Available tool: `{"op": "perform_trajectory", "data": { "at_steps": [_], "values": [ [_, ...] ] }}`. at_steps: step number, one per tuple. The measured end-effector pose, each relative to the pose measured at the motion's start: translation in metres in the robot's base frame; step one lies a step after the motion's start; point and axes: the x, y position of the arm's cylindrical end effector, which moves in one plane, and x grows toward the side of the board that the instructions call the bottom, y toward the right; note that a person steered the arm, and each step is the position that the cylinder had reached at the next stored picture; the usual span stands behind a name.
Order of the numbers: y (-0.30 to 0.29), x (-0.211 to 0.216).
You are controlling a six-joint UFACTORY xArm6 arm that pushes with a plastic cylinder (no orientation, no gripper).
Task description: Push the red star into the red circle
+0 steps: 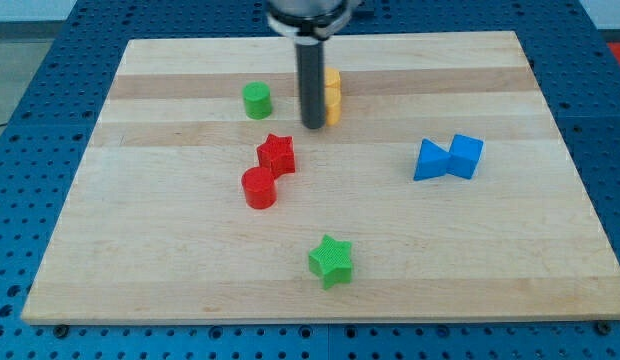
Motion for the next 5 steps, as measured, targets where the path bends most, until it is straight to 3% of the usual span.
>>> {"op": "perform_trajectory", "data": {
  "at_steps": [1,2,4,5],
  "values": [
    [0.03,-0.033],
    [0.031,-0.018],
    [-0.002,0.062],
    [-0.029,0.064]
  ]
}}
